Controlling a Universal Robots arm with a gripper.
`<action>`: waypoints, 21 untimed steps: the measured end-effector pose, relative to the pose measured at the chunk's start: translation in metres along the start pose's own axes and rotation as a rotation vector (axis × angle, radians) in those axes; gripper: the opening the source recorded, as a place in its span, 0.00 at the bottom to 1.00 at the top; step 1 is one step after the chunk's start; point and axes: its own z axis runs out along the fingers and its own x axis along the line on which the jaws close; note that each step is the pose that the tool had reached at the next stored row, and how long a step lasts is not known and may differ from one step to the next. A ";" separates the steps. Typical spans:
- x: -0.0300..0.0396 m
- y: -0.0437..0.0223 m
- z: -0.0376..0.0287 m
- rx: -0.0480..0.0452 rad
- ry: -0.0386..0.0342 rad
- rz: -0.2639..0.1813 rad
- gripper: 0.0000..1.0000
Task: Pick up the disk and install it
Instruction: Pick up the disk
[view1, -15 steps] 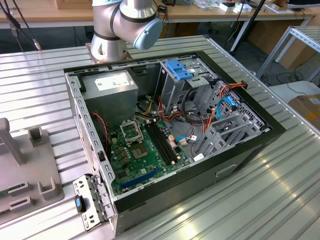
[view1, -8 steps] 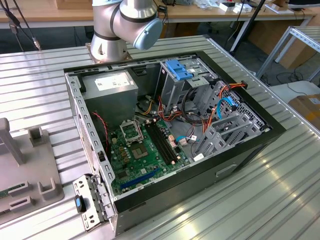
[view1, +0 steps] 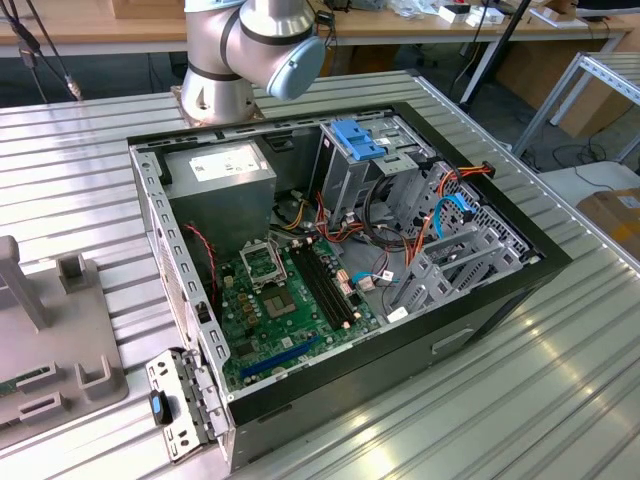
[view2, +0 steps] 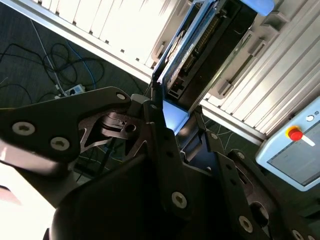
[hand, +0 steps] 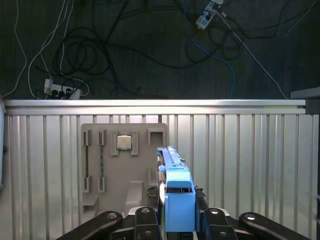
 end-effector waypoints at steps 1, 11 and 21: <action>0.0000 -0.0006 0.0000 -0.0001 0.0000 0.000 0.36; -0.0002 -0.0114 0.0002 0.0001 -0.0001 0.000 0.36; -0.0003 -0.0282 0.0004 0.0000 0.0000 0.000 0.36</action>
